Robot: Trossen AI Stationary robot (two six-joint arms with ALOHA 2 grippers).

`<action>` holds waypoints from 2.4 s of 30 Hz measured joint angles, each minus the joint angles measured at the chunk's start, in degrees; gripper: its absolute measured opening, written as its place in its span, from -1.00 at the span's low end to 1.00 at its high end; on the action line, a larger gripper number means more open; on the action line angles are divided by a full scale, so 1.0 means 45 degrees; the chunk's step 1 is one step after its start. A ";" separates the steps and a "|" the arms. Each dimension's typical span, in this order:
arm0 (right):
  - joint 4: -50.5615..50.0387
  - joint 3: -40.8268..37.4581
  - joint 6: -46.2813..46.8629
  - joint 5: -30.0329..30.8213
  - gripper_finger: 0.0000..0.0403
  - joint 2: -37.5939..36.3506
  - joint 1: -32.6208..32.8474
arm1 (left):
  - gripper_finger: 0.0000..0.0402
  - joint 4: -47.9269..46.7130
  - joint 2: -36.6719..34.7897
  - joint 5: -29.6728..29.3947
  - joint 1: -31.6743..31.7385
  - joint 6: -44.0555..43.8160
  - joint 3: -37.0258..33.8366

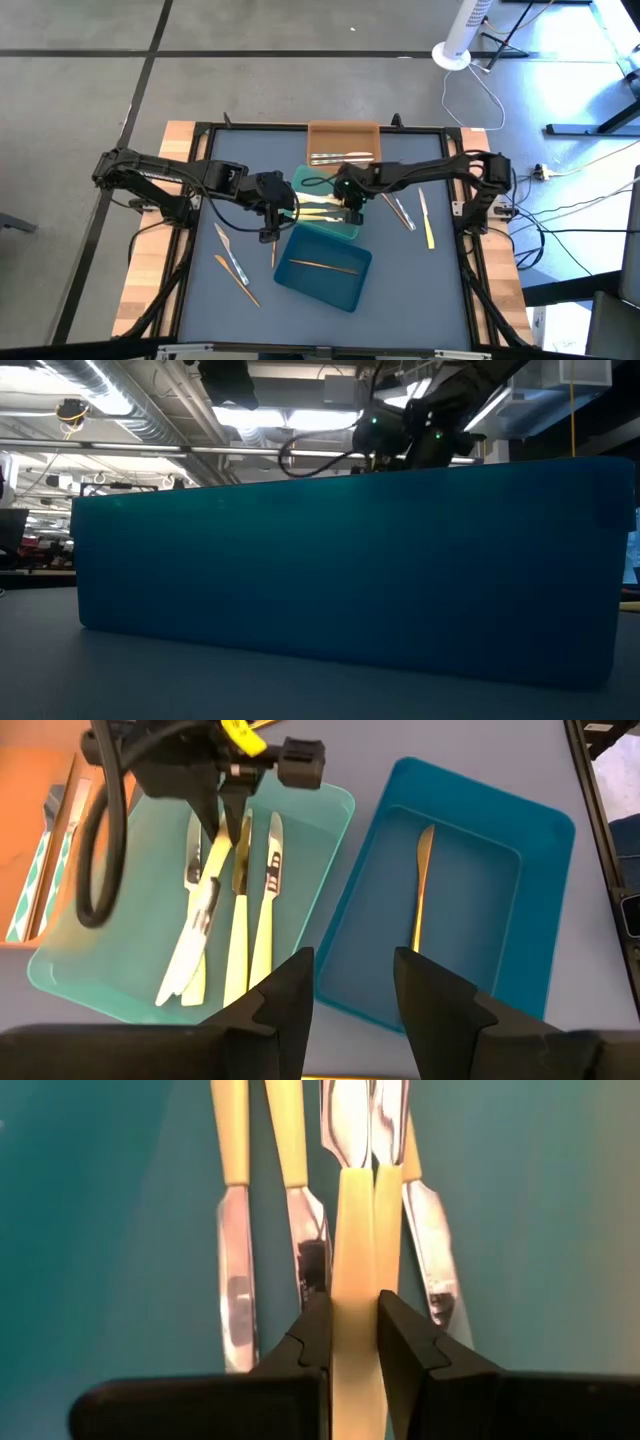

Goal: Sort silverware by color (type)
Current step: Put the yellow knife into the green bin, then put the white and blue knife into the orange bin

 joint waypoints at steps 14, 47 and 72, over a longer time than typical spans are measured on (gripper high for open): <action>0.0652 0.0039 -0.0013 -0.0005 -0.82 0.0740 -0.0004 | -0.33 0.0000 0.0000 0.0000 0.0000 0.0010 0.0000; 0.0535 -0.0005 0.0339 0.0010 -0.19 0.0780 -0.0014 | -0.33 -0.3309 0.0005 0.0690 -0.1669 -1.0702 -0.0005; 0.0544 -0.0005 0.0352 0.0010 -0.19 0.0785 -0.0014 | -0.34 -0.4725 0.1395 -0.1001 -0.5741 -2.4344 -0.0015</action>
